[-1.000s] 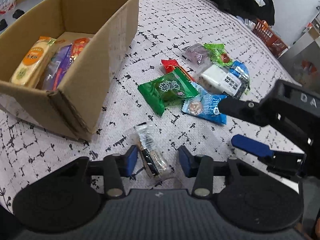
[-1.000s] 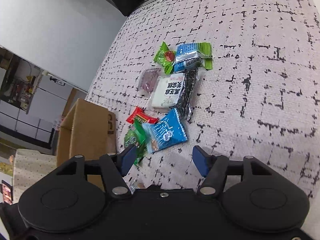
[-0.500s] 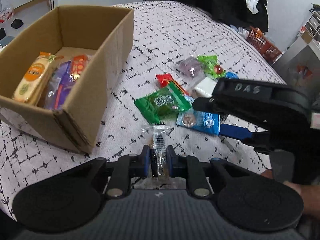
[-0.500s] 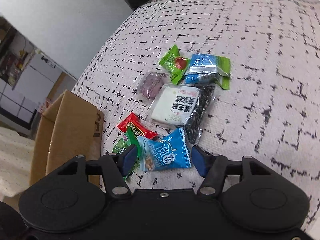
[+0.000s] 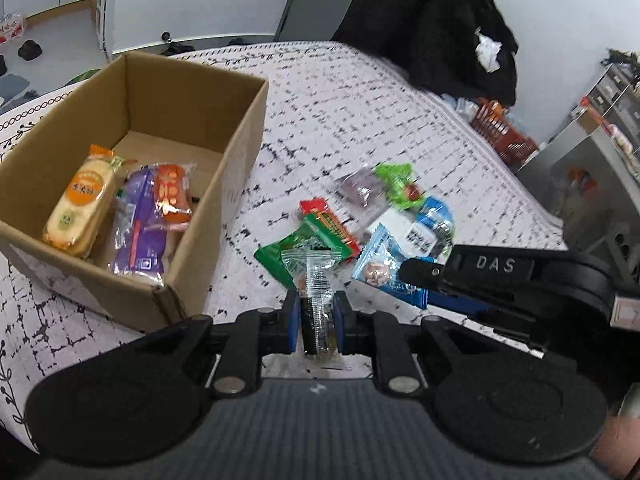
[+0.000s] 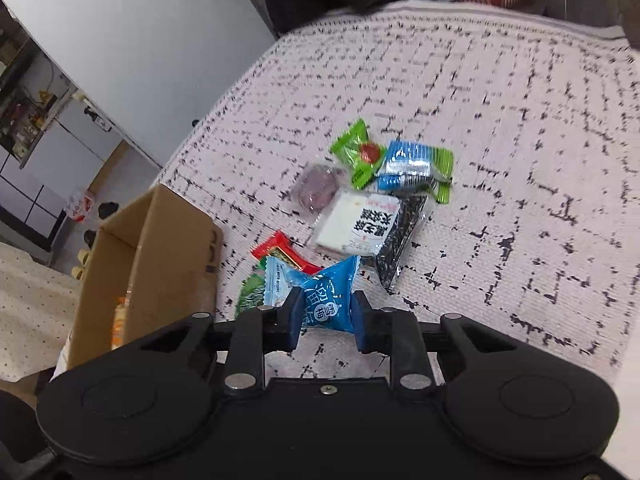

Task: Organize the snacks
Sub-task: 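Carry the clear snack into the box with the left tool while the right tool drops the blue bag in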

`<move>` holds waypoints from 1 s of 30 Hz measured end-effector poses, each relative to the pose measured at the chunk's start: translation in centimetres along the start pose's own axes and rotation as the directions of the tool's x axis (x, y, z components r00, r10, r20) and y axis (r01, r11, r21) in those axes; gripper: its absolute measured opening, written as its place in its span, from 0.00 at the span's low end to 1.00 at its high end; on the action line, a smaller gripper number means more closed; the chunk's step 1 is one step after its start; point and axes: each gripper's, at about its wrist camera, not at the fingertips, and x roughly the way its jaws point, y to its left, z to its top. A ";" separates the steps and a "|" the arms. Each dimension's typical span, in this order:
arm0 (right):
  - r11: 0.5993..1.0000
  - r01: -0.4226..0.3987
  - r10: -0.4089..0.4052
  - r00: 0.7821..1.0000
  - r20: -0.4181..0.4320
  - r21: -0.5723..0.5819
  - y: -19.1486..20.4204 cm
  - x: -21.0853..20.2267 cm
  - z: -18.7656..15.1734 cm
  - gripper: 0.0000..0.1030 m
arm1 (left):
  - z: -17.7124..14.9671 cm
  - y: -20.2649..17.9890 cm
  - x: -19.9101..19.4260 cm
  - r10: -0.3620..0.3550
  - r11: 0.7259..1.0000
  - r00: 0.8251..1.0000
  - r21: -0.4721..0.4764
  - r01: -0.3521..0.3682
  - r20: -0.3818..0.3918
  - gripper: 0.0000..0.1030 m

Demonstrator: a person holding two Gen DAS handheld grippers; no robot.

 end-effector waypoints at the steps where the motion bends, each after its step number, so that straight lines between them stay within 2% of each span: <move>1: 1.000 0.000 0.000 1.000 0.008 -0.001 0.2 -0.4 0.0 0.23 | 0.2 0.0 -0.4 -0.009 1.000 1.000 -0.001 0.009 0.006 0.16; 7: 1.000 0.003 -0.002 0.999 0.053 -0.016 2.3 -2.5 -0.3 0.20 | 0.9 0.6 -2.7 -0.053 0.998 0.997 -0.014 0.054 0.052 0.16; 8: 1.000 0.005 -0.004 0.998 0.058 -0.019 2.6 -2.7 -0.3 0.06 | 1.1 0.7 -3.1 -0.058 0.998 0.996 -0.017 0.059 0.060 0.16; 9: 1.000 0.011 -0.009 0.998 0.062 -0.023 3.0 -2.9 -0.4 0.00 | 1.3 0.9 -3.5 -0.064 0.998 0.996 -0.022 0.066 0.067 0.16; 20: 0.998 0.029 -0.023 0.994 0.106 -0.047 6.5 -5.3 -1.0 0.00 | 2.9 3.2 -6.7 -0.115 0.989 0.985 -0.073 0.125 0.128 0.16; 30: 0.995 0.009 0.005 0.990 0.140 -0.095 10.7 -6.1 -0.4 0.00 | 4.2 5.8 -7.9 -0.108 0.982 0.981 -0.135 0.131 0.161 0.16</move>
